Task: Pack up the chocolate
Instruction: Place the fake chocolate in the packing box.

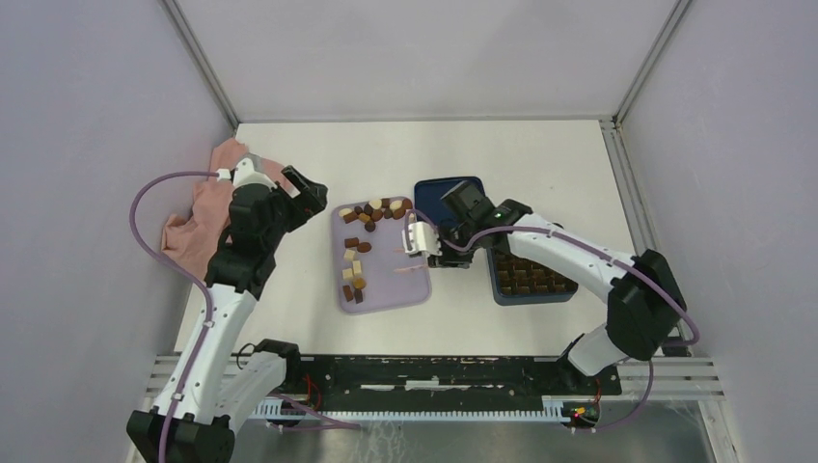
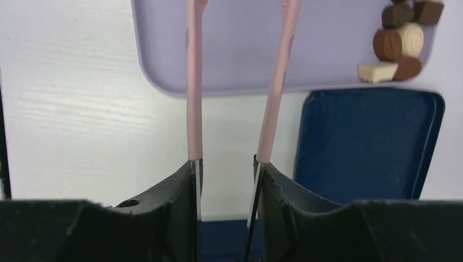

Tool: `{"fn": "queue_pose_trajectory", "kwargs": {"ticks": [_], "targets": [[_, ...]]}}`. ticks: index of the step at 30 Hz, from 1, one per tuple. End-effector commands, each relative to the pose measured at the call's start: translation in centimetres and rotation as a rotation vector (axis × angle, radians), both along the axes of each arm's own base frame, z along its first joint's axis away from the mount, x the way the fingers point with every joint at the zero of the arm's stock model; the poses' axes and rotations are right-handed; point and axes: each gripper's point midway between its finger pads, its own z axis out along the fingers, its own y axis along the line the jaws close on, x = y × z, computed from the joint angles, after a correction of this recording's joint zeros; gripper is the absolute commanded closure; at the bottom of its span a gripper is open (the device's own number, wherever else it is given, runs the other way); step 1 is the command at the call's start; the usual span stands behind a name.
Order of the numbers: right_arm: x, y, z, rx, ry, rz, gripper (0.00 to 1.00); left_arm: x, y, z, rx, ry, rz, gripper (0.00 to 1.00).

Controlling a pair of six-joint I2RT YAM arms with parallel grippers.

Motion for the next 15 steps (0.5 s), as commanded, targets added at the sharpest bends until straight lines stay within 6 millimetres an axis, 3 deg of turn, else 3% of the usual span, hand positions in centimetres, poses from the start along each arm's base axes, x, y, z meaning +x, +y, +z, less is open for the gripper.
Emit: {"fn": "queue_pose_trajectory", "kwargs": {"ticks": [1,7,15], "targets": [[0.9,4.2,0.7,0.014,-0.072,0.021,0.56,-0.8,1.1,0.0,0.003,0.011,0.061,0.00],[-0.6,7.5,-1.4,-0.037,-0.041,0.084,0.56,-1.6,1.5,-0.8,0.011,0.030,0.074,0.01],[-0.8,9.6,-3.9,-0.092,0.017,0.066,0.56,-2.4,1.8,-1.3,0.017,0.037,0.086,0.01]]}}
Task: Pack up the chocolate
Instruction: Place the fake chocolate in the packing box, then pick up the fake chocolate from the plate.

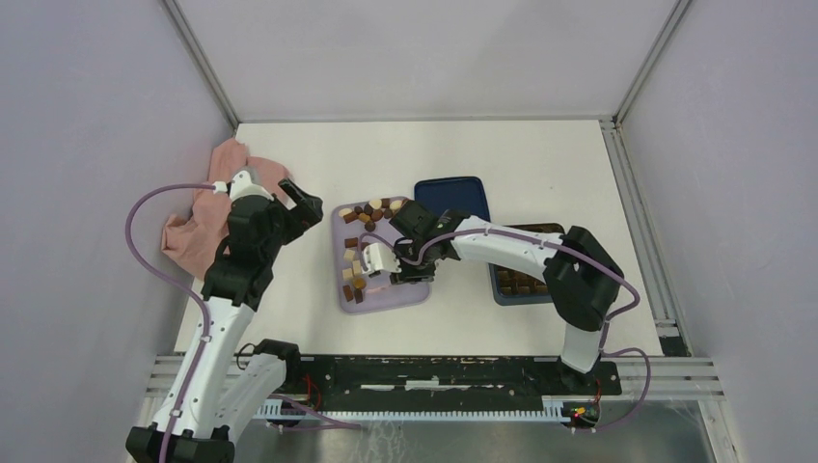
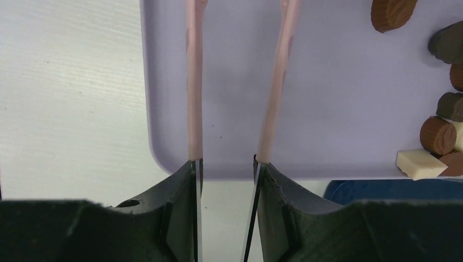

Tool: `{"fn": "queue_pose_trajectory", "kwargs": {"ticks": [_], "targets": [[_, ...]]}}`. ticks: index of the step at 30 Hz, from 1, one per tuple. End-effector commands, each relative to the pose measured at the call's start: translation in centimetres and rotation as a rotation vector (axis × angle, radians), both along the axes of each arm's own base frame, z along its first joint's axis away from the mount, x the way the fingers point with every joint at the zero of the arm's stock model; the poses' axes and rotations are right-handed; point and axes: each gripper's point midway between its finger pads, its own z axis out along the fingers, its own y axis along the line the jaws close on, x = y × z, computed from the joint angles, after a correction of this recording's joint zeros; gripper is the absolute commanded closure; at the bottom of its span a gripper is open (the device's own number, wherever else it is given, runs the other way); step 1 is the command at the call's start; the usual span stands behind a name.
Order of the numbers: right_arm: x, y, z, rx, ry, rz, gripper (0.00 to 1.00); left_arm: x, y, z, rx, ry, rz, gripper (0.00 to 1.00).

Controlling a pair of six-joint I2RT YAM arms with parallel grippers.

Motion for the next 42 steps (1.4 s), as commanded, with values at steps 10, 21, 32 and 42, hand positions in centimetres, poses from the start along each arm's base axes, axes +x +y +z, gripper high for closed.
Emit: {"fn": "queue_pose_trajectory", "kwargs": {"ticks": [10,21,32,42], "targets": [[1.3,2.8,-0.1,-0.029,-0.031,-0.037,0.57,-0.7,0.6,0.2,-0.016,-0.026,0.039,0.01],[1.7,2.7,-1.3,-0.092,-0.043,-0.049,0.59,-1.0,0.8,-0.1,-0.023,-0.029,0.051,0.01],[1.7,3.6,-1.5,-0.107,-0.044,-0.043,0.59,-1.1,0.8,-0.1,-0.022,-0.032,0.053,0.01],[1.7,4.4,-2.0,-0.125,-0.048,-0.039,0.59,-1.3,0.9,0.0,-0.023,-0.036,0.054,0.01]]}}
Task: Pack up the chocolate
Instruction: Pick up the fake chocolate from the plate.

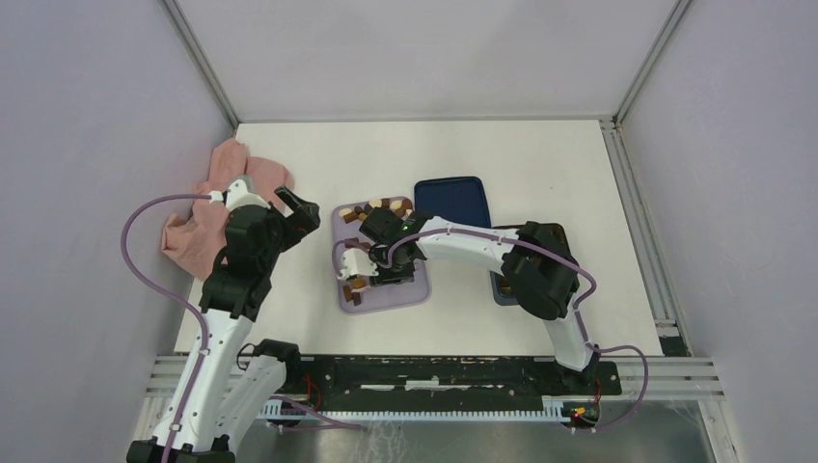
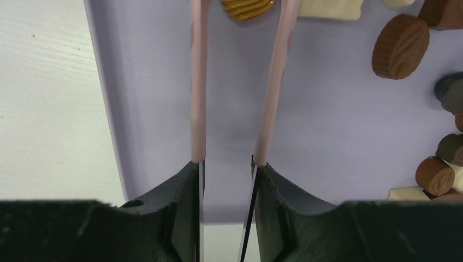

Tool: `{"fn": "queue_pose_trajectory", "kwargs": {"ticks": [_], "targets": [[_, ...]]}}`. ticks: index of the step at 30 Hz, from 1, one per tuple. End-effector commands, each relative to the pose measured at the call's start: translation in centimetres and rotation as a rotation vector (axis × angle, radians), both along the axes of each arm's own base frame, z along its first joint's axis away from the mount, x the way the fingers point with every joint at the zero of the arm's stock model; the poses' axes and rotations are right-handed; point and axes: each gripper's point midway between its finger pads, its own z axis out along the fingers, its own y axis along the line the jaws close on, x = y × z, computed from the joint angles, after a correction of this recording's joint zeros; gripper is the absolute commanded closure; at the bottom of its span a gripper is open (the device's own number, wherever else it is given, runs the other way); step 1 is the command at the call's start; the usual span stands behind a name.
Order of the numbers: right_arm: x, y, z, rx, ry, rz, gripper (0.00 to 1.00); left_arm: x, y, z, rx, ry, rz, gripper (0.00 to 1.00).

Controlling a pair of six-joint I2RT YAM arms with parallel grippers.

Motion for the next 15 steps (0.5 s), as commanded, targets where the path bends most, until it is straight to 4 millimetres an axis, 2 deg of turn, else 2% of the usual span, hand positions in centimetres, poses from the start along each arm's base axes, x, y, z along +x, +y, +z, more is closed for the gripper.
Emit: {"fn": "queue_pose_trajectory", "kwargs": {"ticks": [1,7,15], "targets": [[0.7,0.5,1.0,0.005,-0.033,-0.019,0.59,0.1,0.3,0.5,-0.024,-0.026,0.030,0.01],[0.9,0.1,1.2,-0.003,-0.052,-0.024,0.61,0.2,0.1,0.4,-0.029,-0.026,0.026,0.01],[0.7,0.4,2.5,0.033,-0.053,-0.016,0.74,0.3,0.0,0.5,-0.030,-0.028,0.022,0.01]]}}
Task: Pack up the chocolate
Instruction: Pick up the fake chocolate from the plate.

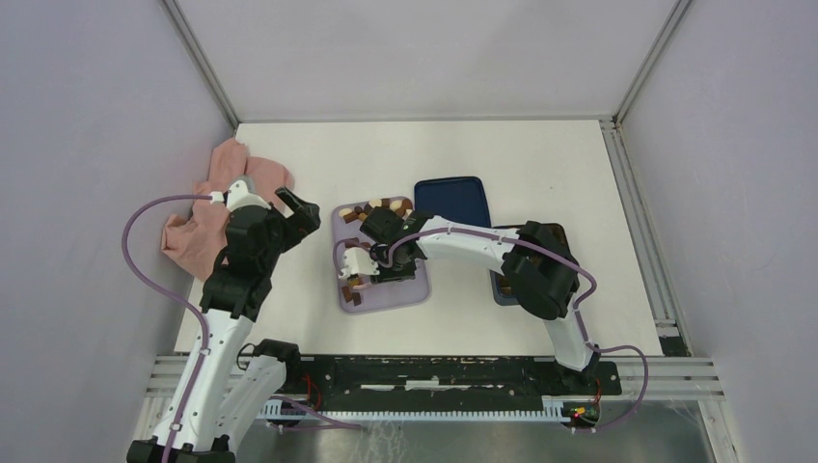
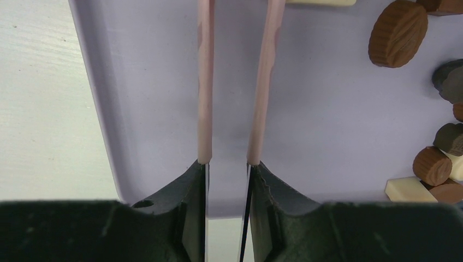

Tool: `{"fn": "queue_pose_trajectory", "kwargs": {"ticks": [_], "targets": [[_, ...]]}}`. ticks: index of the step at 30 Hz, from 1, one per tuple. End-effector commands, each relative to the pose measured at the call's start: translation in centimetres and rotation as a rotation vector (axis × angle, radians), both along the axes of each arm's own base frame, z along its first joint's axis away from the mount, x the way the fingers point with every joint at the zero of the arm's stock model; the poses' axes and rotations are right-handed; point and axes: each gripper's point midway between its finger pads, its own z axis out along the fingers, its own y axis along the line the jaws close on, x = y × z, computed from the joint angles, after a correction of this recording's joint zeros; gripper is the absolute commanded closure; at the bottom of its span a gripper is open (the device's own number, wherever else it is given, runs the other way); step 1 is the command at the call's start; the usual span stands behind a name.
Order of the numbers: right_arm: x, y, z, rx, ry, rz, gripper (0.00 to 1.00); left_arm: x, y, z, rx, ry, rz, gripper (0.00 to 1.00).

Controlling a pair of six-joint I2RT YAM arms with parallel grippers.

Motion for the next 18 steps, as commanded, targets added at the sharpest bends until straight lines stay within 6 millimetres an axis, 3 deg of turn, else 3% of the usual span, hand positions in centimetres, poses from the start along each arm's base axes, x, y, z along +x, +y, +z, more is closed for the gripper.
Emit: {"fn": "queue_pose_trajectory", "kwargs": {"ticks": [1,11,18], "targets": [[0.3,0.9,3.0,0.069,-0.034,-0.006,0.74,0.3,0.0,0.8,-0.031,-0.032,0.022,0.01],[0.4,-0.1,4.7,0.134,-0.012,-0.031,0.76,0.6,-0.4,0.8,-0.047,-0.037,0.006,0.02],[0.2,-3.7,8.1,0.289,0.094,-0.070,0.76,1.5,-2.2,1.1,-0.087,-0.070,-0.082,0.02]]}}
